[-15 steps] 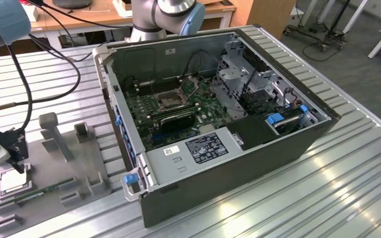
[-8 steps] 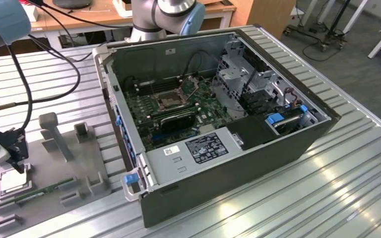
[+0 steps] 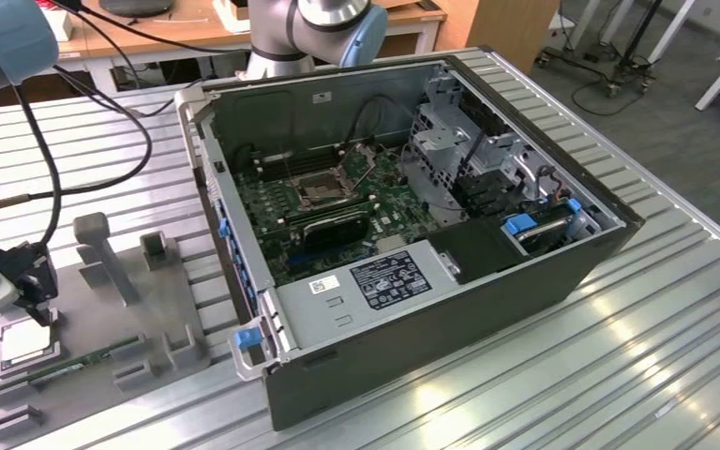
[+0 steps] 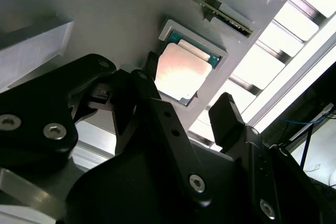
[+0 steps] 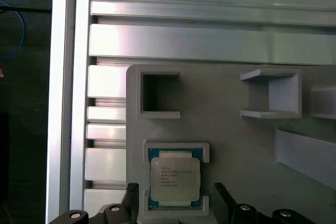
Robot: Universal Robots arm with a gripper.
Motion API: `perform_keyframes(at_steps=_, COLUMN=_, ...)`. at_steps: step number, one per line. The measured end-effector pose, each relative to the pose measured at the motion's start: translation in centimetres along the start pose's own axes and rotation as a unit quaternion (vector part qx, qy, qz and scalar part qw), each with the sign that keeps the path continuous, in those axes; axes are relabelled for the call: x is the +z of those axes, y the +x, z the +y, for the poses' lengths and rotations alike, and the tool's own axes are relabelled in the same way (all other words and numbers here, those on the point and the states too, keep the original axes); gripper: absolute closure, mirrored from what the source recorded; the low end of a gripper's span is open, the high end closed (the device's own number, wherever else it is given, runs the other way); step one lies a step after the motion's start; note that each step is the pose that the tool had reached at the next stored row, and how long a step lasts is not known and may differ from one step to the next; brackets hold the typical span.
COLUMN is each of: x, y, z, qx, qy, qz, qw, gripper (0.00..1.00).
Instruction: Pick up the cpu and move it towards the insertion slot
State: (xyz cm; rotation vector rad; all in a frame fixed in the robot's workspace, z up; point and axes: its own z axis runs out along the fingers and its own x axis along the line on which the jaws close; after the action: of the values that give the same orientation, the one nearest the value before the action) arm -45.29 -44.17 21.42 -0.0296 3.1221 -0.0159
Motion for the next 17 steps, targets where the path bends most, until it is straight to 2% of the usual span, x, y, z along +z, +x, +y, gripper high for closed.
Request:
perform_keyframes(at_steps=4, x=0.34, y=0.00, z=0.00, qx=0.000, qy=0.0000, qz=0.0000, qw=1.00000, gripper=0.34)
perform_keyframes(at_steps=12, x=1.53, y=0.03, z=0.02, qx=0.000, qy=0.0000, qz=0.0000, qw=1.00000, gripper=0.34)
perform_keyframes(at_steps=17, x=1.98, y=0.04, z=0.02, qx=0.000, qy=0.0000, qz=0.0000, qw=1.00000, gripper=0.34)
